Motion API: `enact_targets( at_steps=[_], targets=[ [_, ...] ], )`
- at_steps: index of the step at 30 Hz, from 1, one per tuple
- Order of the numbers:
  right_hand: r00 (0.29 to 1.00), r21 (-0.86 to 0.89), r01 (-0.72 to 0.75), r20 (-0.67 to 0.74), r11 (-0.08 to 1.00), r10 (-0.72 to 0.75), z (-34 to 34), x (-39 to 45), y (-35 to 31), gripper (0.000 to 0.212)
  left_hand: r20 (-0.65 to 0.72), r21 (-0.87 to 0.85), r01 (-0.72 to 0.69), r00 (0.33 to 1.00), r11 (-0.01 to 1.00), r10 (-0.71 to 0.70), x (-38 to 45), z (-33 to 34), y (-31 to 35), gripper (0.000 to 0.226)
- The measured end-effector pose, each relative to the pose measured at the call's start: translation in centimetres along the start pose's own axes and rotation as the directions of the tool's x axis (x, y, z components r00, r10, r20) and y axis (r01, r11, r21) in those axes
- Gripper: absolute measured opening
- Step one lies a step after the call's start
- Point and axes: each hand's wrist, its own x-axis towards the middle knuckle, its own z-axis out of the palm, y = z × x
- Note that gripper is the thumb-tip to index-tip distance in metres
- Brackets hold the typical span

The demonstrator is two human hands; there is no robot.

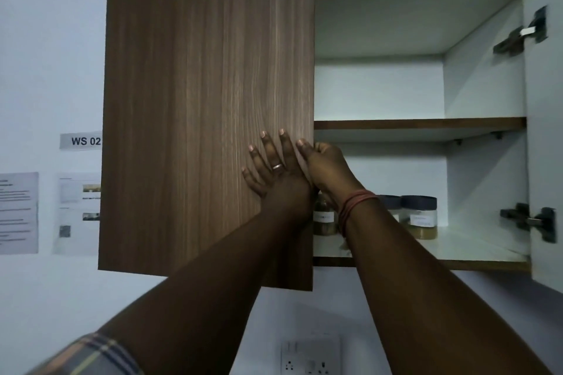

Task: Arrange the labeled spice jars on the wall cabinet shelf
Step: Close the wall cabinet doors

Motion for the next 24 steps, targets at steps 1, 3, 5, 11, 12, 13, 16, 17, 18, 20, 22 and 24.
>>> enact_targets(
  at_steps=[1, 3, 5, 11, 12, 13, 16, 17, 18, 20, 22, 24],
  targets=[
    [1.0, 0.013, -0.002, 0.004, 1.0, 0.002, 0.1, 0.4, 0.3, 0.049, -0.045, -0.011, 0.038, 0.998, 0.999, -0.038, 0.1, 0.4, 0.3, 0.123],
    [1.0, 0.021, -0.004, 0.01, 1.0, 0.003, 0.1, 1.2, 1.1, 0.05, -0.109, 0.008, 0.088, 0.99, 0.996, -0.087, 0.3, 1.1, 0.7, 0.12],
    [1.0, 0.033, -0.008, 0.018, 0.999, 0.007, 0.1, 2.3, 2.1, 0.05, -0.083, 0.043, 0.089, 0.993, 0.995, -0.085, 0.8, 2.3, 0.7, 0.124],
    [0.999, 0.094, -0.01, 0.035, 0.996, 0.007, 0.5, 5.2, 4.4, 0.05, 0.05, 0.07, 0.065, 0.996, 0.995, -0.068, 1.4, 3.3, 0.3, 0.131],
    [0.999, 0.124, -0.018, 0.045, 0.992, 0.013, 0.4, 5.5, 4.7, 0.049, 0.073, 0.07, 0.039, 0.996, 0.997, -0.044, 1.5, 3.3, 0.2, 0.129],
    [0.998, 0.154, -0.026, 0.059, 0.988, 0.017, 0.4, 5.7, 4.8, 0.047, 0.075, 0.079, 0.027, 0.997, 0.996, -0.033, 1.6, 3.3, 0.3, 0.127],
    [0.996, 0.195, -0.035, 0.087, 0.98, 0.019, 0.4, 5.9, 5.2, 0.046, 0.06, 0.101, 0.056, 0.996, 0.993, -0.063, 1.6, 3.2, 0.5, 0.126],
    [0.997, 0.193, -0.034, 0.082, 0.981, 0.018, 0.5, 5.9, 5.2, 0.045, 0.074, 0.097, 0.055, 0.995, 0.994, -0.062, 1.7, 3.2, 0.6, 0.127],
    [0.998, 0.183, -0.03, 0.068, 0.983, 0.017, 0.6, 5.7, 5.1, 0.044, 0.088, 0.088, 0.058, 0.994, 0.994, -0.066, 1.8, 3.2, 0.7, 0.128],
    [0.999, 0.149, -0.023, 0.039, 0.989, 0.017, 0.8, 5.4, 4.7, 0.043, 0.089, 0.086, 0.089, 0.991, 0.992, -0.097, 1.8, 2.8, 0.9, 0.126],
    [1.0, 0.123, -0.027, 0.018, 0.992, 0.025, 0.9, 4.7, 4.5, 0.033, 0.098, 0.108, 0.092, 0.99, 0.99, -0.102, 1.8, 2.1, 0.9, 0.122],
    [0.998, 0.135, -0.053, -0.011, 0.989, 0.055, 0.6, 3.7, 4.8, 0.015, 0.2, 0.112, 0.024, 0.979, 0.993, -0.047, 1.5, 1.0, 0.8, 0.118]
  ],
)
